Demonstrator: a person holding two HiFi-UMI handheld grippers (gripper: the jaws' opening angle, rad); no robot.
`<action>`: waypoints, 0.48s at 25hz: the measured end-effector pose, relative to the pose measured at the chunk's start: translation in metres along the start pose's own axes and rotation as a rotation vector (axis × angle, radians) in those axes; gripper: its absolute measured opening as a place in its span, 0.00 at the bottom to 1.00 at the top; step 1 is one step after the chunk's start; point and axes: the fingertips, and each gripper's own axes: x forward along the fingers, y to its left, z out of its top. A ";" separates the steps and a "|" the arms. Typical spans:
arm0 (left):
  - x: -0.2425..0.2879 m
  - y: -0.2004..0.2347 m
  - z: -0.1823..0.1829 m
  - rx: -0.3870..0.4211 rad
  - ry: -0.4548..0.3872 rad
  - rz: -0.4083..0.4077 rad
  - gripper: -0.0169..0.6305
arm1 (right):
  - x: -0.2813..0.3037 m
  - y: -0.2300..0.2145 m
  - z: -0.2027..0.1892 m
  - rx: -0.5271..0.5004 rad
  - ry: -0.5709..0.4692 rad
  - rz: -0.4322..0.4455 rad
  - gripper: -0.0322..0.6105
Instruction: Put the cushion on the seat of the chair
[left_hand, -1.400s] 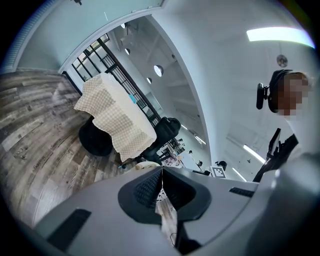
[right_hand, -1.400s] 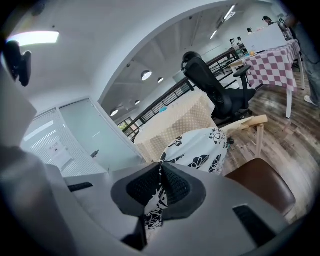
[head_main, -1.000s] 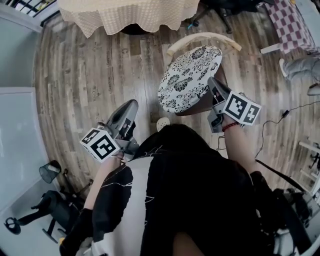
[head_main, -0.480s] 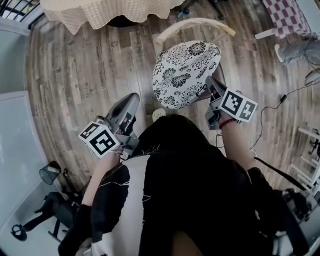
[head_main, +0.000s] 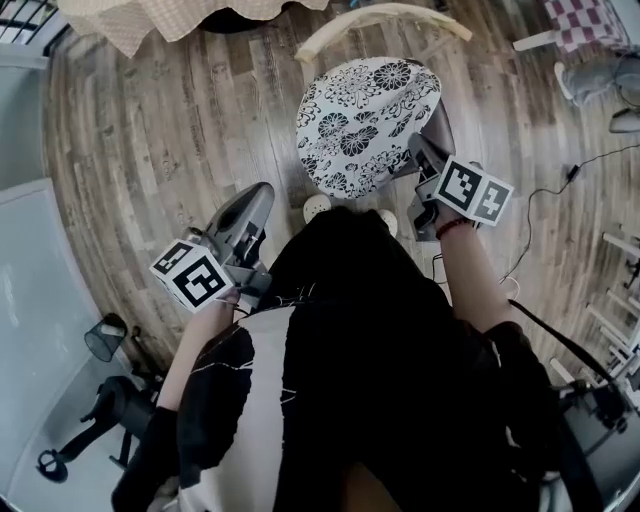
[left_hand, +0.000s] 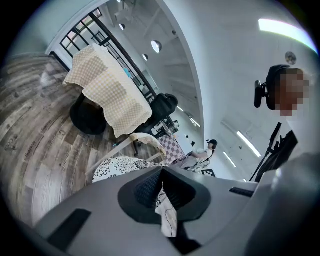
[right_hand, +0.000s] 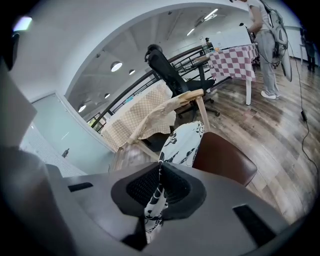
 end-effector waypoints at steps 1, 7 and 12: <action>0.005 0.000 -0.004 -0.003 0.017 -0.007 0.05 | 0.001 -0.003 -0.001 -0.002 0.003 -0.005 0.09; 0.038 -0.011 -0.020 0.022 0.098 -0.054 0.05 | -0.001 -0.027 -0.004 0.034 0.001 -0.048 0.09; 0.051 -0.018 -0.019 0.057 0.140 -0.062 0.05 | 0.004 -0.039 -0.005 0.082 0.008 -0.060 0.09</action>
